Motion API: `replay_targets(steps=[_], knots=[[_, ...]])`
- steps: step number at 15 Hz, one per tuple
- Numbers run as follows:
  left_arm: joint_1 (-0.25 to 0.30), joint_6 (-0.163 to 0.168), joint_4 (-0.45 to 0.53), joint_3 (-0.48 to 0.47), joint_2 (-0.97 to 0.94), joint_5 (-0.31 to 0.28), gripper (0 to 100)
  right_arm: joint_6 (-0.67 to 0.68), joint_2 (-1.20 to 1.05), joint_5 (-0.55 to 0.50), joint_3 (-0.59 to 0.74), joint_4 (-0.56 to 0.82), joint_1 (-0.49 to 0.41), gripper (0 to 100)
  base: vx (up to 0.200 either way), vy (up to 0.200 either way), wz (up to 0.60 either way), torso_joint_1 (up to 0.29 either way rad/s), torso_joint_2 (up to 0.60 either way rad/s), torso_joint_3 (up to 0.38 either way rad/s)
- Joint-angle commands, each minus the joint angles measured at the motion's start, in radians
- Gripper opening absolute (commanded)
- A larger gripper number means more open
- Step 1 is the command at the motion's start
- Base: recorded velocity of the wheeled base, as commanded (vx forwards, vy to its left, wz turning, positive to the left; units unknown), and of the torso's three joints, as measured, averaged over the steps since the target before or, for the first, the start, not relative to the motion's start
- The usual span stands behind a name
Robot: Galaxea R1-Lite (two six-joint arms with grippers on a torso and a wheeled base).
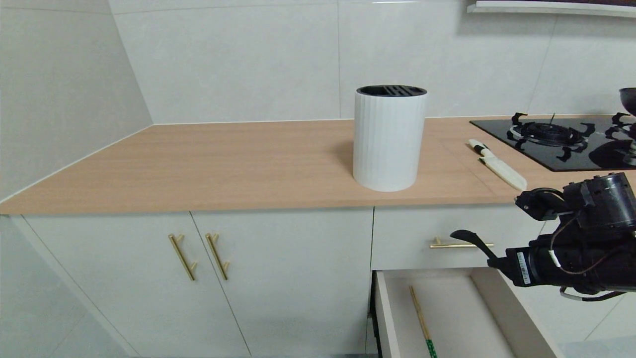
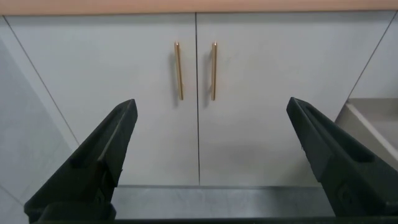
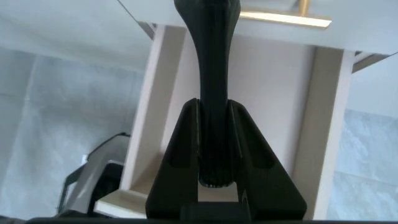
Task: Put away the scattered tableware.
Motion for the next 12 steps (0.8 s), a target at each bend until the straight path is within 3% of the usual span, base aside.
replay_targets(steps=[1, 12], knots=[[0.000, 0.000, -0.001, 0.000, 0.002, 0.000, 100, 0.000, 0.030, 0.001, 0.004, -0.001, 0.007, 0, 0.000, 0.000, 0.00, -0.183, 0.46, 0.276], [0.000, 0.000, -0.001, 0.000, 0.000, 0.000, 100, 0.000, 0.085, -0.002, 0.004, -0.008, 0.007, 0, 0.000, 0.000, 0.00, -0.136, 0.42, 0.277]])
